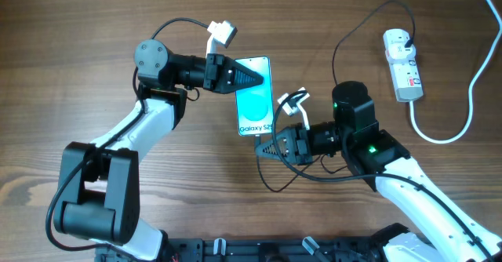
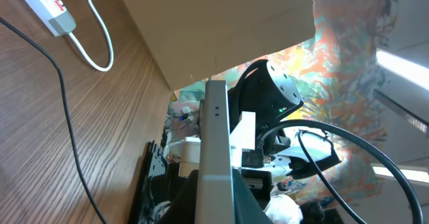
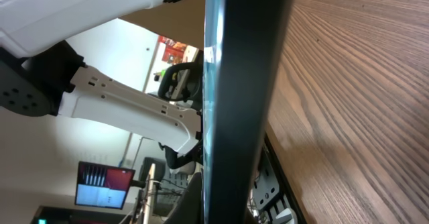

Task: Plug charger to phone and switch on socket

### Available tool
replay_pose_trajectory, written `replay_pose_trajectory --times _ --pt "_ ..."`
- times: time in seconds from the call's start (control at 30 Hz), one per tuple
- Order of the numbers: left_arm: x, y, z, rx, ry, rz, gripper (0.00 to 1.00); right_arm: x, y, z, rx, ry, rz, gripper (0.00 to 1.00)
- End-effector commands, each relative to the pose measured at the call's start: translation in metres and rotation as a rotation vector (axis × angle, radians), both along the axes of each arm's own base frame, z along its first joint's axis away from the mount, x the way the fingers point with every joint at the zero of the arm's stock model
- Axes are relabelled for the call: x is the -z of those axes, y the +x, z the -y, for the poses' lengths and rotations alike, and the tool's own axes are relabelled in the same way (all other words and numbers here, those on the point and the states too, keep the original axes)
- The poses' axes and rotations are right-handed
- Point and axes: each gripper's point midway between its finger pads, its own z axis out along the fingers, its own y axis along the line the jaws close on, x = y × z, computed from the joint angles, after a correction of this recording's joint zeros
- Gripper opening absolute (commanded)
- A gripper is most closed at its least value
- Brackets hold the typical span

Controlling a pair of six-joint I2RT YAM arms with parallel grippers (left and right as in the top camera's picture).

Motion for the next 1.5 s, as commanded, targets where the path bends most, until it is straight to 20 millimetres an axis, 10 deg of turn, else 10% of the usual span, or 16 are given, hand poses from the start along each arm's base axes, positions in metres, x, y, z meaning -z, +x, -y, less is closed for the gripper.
replay_pose_trajectory --times 0.0,0.6,0.93,1.47 --pt "0.006 -0.013 0.007 0.035 0.005 -0.013 0.04 -0.002 0.012 0.005 0.037 0.006 0.012 0.04" --pt "0.015 -0.019 0.005 0.038 0.006 -0.011 0.04 -0.011 0.014 0.006 0.03 0.029 0.021 0.05" --pt "0.015 -0.001 -0.018 -0.043 0.005 -0.012 0.04 -0.009 0.014 0.006 0.032 0.02 -0.008 0.41" --pt "0.005 0.018 -0.054 -0.159 -0.012 0.127 0.04 0.009 0.02 -0.022 0.121 -0.087 0.195 0.47"
